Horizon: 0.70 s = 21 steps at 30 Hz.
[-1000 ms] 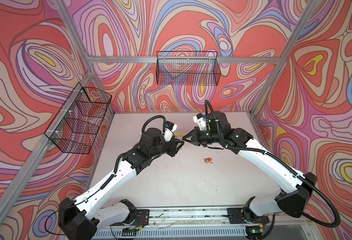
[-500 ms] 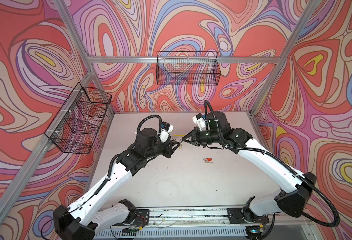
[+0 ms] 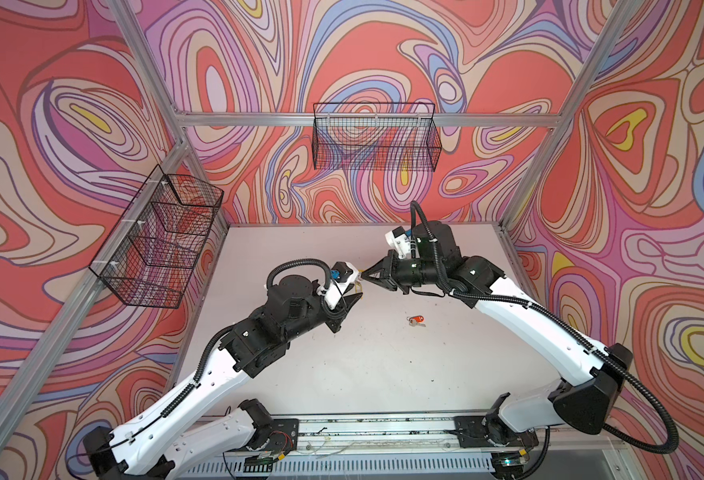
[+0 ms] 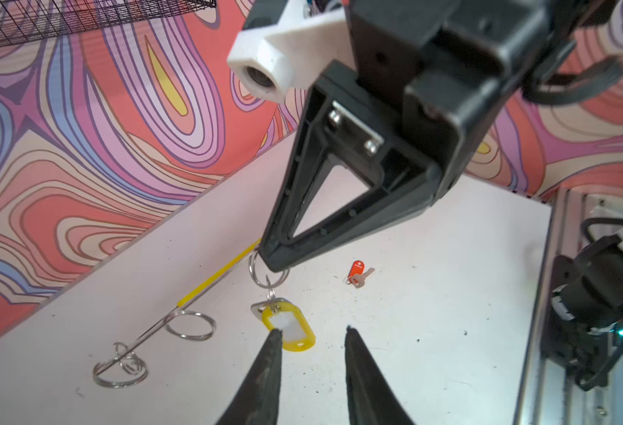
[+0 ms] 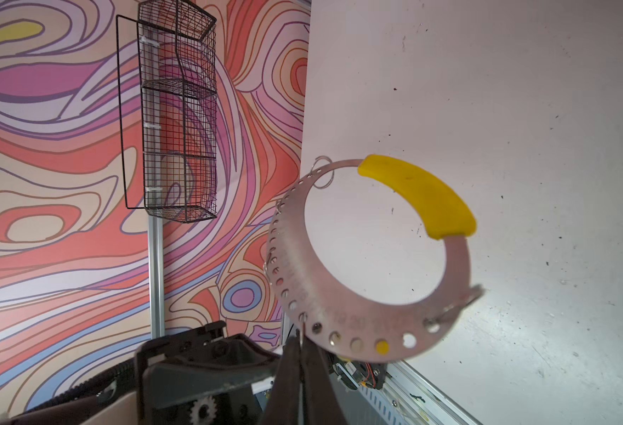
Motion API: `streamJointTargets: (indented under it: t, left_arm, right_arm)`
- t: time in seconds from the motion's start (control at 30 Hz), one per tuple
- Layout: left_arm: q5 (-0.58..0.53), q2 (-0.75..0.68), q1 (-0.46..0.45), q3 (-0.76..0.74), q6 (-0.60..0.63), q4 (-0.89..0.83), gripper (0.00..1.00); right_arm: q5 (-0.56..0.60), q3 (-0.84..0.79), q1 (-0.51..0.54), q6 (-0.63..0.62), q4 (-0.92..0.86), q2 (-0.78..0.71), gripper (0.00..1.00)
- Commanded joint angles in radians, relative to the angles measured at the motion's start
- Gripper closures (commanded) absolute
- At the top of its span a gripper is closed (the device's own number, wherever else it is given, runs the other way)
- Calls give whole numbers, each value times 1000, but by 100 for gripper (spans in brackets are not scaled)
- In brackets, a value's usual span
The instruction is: Put the keys on the keyring
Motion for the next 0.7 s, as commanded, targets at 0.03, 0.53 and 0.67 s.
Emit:
streamJointTargets:
  t: [0.03, 0.53, 0.67]
  left_arm:
    - [-111, -18, -20, -85, 262, 208, 69]
    - [-189, -38, -60, -175, 404, 370, 72]
    - [-197, -13, -60, -165, 414, 389, 72]
  right_arm:
    - [-12, 26, -1, 65, 10, -13, 100]
    - [-36, 19, -2, 83, 27, -23, 100]
    - [-49, 20, -2, 85, 32, -21, 100]
